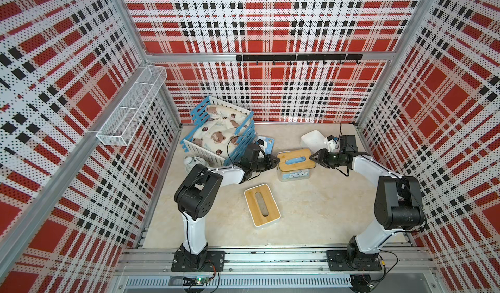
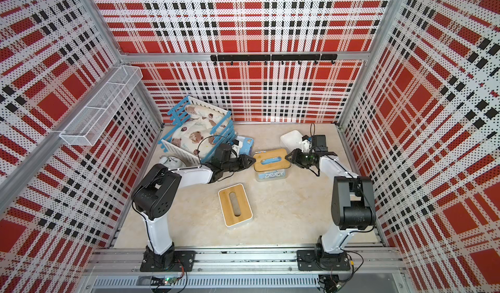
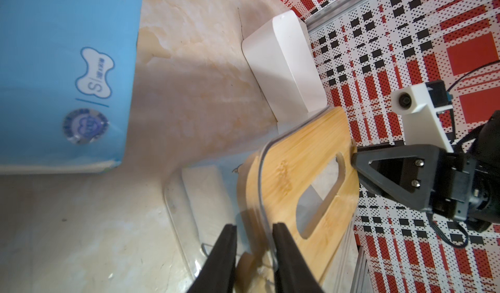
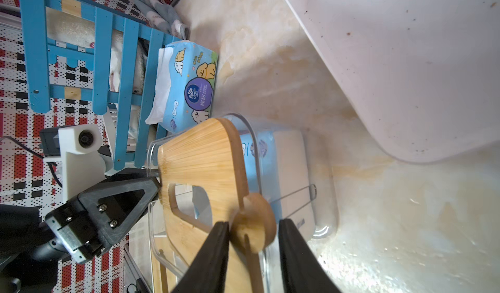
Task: Put the tissue paper into the tissue box
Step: Close the box lid on the tissue box.
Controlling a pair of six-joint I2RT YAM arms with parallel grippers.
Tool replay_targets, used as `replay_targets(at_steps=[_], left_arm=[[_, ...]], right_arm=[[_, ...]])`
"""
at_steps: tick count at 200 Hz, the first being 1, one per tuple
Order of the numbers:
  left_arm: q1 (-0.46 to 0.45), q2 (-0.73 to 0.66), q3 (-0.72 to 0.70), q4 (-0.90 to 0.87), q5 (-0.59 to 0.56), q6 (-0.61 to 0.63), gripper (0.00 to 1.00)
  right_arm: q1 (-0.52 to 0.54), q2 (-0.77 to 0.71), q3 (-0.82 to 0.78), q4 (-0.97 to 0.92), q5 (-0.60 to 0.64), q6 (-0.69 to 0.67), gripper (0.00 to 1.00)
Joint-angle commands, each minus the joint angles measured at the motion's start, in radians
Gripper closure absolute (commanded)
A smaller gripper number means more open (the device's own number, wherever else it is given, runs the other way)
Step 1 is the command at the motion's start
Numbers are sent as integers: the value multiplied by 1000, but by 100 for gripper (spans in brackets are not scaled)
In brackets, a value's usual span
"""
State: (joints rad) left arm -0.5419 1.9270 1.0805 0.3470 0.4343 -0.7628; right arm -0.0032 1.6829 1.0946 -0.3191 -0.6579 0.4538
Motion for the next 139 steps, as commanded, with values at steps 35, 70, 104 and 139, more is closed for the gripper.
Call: replay_targets(at_steps=[35,70,104,139], left_arm=[[-23,-8,-13,-22,17,-4,73],[-27,-3,-3,-27,11,-6,73],[-22,-1,-7,-32,-3,-10,74],[-14,-2,-11,-35,-9,-7,74]], right_arm=[[5,7,-31,35,0,32,67],[22,-2,-47,48,6,48,68],[23,-3,-27,26,38,29,66],[23,22,16,20,47,12,60]])
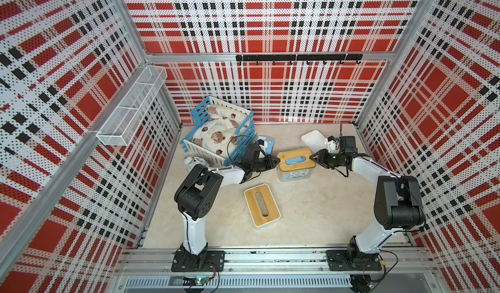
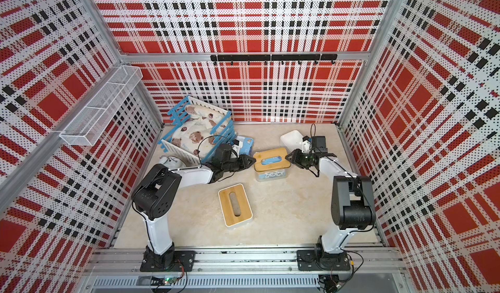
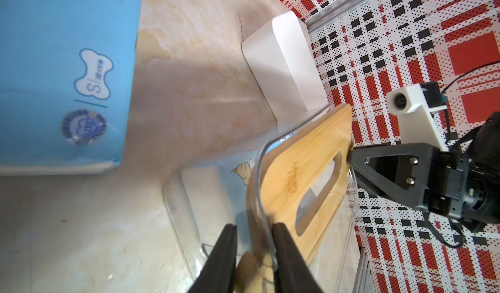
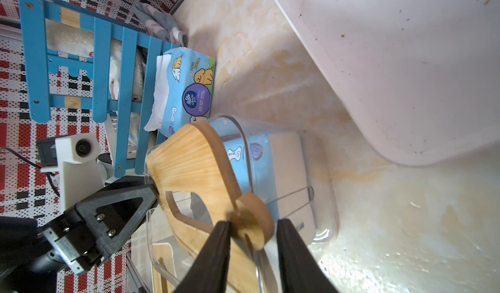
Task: Put the tissue paper into the tissue box
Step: Close the box lid on the tissue box.
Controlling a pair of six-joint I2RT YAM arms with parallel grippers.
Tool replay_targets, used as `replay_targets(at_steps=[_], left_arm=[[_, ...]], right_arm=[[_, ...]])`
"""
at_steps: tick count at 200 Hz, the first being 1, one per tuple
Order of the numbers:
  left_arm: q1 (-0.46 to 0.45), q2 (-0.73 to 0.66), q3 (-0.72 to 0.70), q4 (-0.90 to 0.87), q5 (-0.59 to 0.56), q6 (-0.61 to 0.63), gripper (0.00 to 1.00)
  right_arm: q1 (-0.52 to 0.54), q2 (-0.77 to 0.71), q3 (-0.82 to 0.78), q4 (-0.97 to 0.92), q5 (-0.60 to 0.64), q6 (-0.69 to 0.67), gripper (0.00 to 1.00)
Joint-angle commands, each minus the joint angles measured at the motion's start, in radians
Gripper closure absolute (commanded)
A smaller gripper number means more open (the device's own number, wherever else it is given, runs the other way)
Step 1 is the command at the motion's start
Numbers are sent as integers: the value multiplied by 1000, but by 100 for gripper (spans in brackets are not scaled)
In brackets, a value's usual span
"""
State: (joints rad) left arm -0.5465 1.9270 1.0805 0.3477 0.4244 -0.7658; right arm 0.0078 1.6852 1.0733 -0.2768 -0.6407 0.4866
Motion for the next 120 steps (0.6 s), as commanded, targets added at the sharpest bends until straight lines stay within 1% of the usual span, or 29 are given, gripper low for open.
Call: replay_targets(at_steps=[1,31,50,92,120], left_arm=[[-9,-2,-11,-36,1,-3,74],[-9,-1,-12,-40,0,1,74],[-9,-2,-13,-43,0,6,74],[-10,-1,-11,-44,2,8,74],[-10,0,-10,-43,2,8,74]], right_arm=[[12,20,38,-21,29,-21,60],[12,33,72,-19,22,-43,54],[12,43,95,-21,24,-62,52],[12,74,128,-12,2,-92,53],[12,82,128,-11,-22,-95,59]])
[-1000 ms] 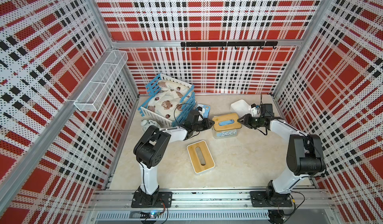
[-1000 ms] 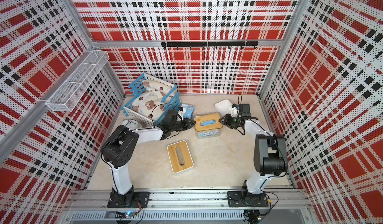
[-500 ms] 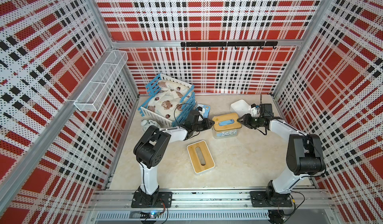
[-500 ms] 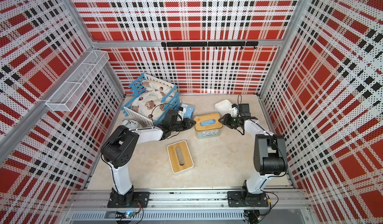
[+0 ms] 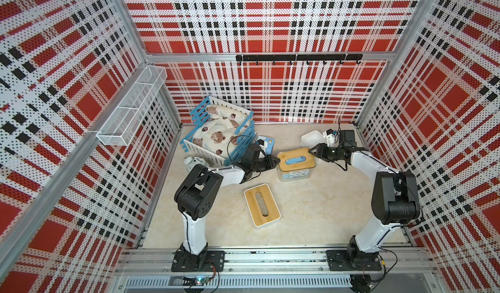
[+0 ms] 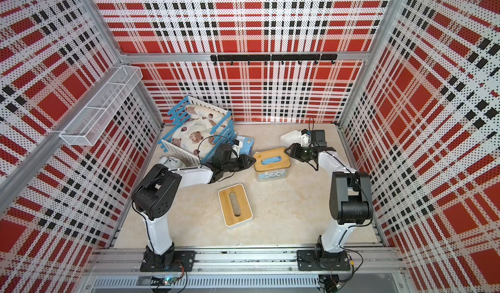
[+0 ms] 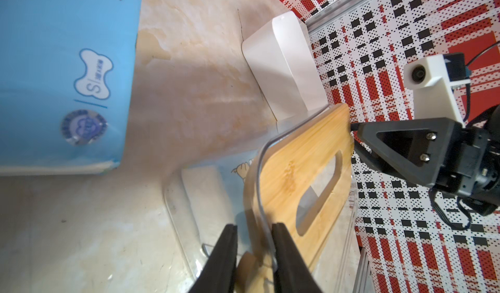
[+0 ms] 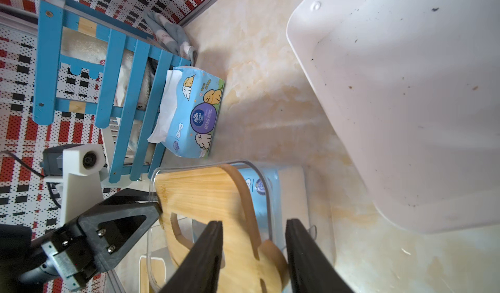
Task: Put the tissue paper into the tissue box
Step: Close the box lid on the tissue box.
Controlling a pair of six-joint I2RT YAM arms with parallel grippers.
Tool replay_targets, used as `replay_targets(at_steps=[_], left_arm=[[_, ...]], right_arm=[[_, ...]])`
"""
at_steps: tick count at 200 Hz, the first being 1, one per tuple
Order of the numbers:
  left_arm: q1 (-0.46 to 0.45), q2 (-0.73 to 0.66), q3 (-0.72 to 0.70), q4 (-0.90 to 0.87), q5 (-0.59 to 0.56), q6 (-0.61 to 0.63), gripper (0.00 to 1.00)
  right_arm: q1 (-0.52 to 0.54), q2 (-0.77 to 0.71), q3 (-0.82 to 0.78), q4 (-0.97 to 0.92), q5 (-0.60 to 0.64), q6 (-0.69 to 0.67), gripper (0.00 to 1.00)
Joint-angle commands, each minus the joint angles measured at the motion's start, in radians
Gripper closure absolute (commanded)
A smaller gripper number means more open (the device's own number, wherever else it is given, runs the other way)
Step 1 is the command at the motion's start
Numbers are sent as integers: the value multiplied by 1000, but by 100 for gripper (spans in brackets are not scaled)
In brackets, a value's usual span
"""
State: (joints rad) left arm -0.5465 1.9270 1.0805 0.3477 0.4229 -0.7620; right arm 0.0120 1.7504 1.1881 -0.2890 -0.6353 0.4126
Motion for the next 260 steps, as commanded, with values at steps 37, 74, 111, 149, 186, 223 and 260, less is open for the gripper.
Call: replay_targets(at_steps=[37,74,111,149,186,223,260], left_arm=[[-12,4,-8,-43,4,6,74],[-17,7,-6,-44,5,5,74],[-21,10,-1,-47,1,7,74],[-32,13,7,-71,-20,27,74],[-37,13,6,-77,-34,35,74],[-41,13,-9,-85,-55,43,72],[-27,-5,-30,-64,-24,22,68]], right_arm=[[10,15,-7,7,-39,-22,64],[11,17,-24,16,-47,-21,67],[11,15,-31,23,-57,-15,69],[13,15,-51,46,-82,0,69],[13,12,-70,64,-97,14,69],[11,8,-57,32,-51,-1,67],[11,15,-38,25,-31,2,64]])
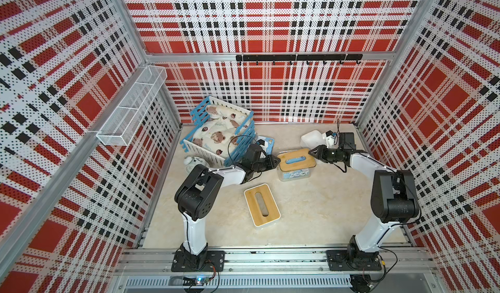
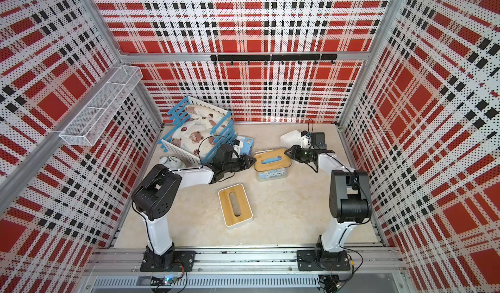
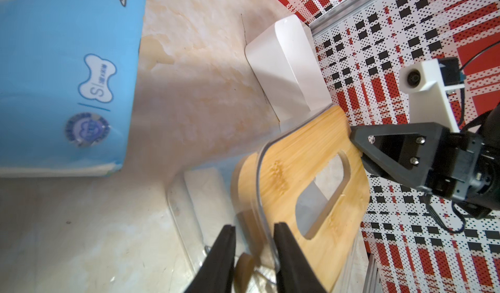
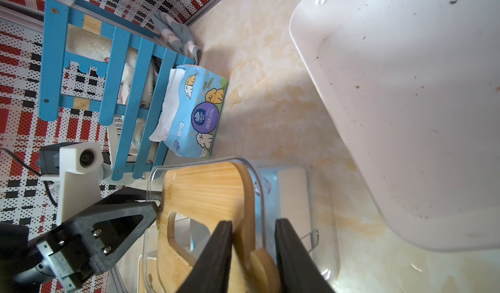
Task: Put the tissue paper into the tissue box
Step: Close the box lid on the tissue box.
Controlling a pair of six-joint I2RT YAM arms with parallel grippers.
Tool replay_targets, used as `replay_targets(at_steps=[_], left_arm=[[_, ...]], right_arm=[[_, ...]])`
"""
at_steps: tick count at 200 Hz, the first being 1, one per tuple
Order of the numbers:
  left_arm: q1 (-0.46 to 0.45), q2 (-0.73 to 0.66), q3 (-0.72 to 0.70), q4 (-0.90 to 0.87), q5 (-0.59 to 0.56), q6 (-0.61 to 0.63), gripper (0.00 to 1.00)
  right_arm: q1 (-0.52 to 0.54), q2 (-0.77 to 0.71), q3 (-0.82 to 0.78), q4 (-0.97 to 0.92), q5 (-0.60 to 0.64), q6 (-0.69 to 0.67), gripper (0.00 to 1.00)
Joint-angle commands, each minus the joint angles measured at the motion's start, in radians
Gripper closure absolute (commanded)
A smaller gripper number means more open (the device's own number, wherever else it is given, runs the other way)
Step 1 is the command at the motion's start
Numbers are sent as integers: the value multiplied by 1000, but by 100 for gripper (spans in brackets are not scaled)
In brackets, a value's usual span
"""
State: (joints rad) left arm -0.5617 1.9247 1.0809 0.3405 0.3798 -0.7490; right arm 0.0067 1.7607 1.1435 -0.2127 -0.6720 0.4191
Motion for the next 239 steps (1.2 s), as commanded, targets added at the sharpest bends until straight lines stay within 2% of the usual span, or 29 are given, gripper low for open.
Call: replay_targets(at_steps=[1,64,78,108,167,239], left_arm=[[-11,-4,-31,-57,20,9,68],[0,-3,-35,-52,36,-1,67],[4,-9,-43,-51,29,-6,62],[21,-35,-82,-35,17,-27,44],[-4,-10,-80,-3,85,-48,23],[-16,-5,-107,91,132,-123,11]], right_arm=[[16,6,7,-50,6,-4,64],[16,5,4,-45,11,5,63],[16,5,6,-49,15,4,63],[13,5,9,-53,18,3,63],[13,6,8,-50,13,2,63],[13,2,2,-42,7,8,62]])
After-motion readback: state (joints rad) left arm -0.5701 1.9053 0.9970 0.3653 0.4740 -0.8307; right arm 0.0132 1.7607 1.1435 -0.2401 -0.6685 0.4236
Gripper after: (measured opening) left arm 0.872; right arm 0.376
